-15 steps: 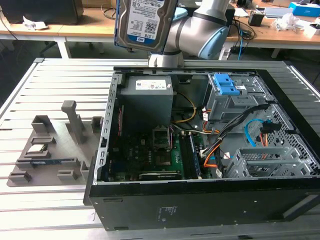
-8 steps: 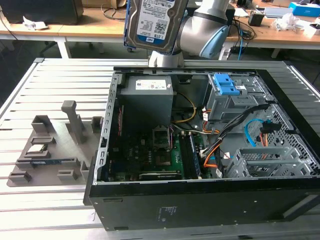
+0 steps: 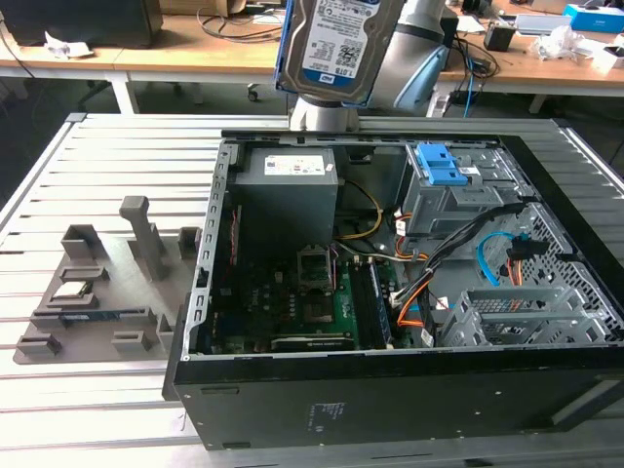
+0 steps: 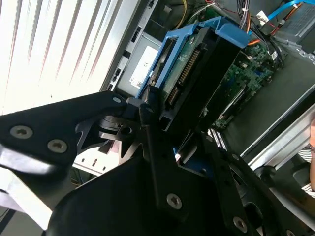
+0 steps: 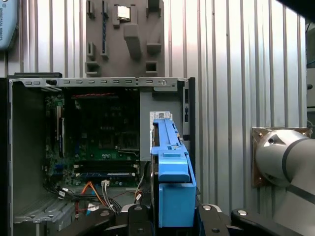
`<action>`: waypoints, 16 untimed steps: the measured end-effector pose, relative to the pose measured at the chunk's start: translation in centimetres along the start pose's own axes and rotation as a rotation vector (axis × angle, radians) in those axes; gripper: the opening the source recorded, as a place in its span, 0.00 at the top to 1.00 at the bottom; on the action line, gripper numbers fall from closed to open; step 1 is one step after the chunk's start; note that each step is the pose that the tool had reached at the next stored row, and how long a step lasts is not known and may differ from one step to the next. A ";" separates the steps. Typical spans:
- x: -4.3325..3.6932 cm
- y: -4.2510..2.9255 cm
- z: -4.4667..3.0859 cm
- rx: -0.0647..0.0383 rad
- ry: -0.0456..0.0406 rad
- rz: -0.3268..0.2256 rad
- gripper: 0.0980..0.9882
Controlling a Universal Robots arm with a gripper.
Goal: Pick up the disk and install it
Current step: 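Pick up the disk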
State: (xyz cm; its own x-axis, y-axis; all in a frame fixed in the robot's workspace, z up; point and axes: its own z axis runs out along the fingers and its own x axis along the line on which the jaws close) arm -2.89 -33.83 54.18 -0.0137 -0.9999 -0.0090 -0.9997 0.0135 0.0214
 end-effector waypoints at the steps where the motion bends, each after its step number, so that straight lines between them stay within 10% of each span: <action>1: -0.01 -0.47 -0.01 0.000 0.0000 0.000 0.70; 16: -0.09 -6.87 -0.15 0.000 0.0000 0.000 0.70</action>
State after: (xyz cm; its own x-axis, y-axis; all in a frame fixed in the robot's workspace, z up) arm 3.99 -33.83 54.18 -0.0140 -0.9999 -0.0090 -0.9997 0.0138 0.0214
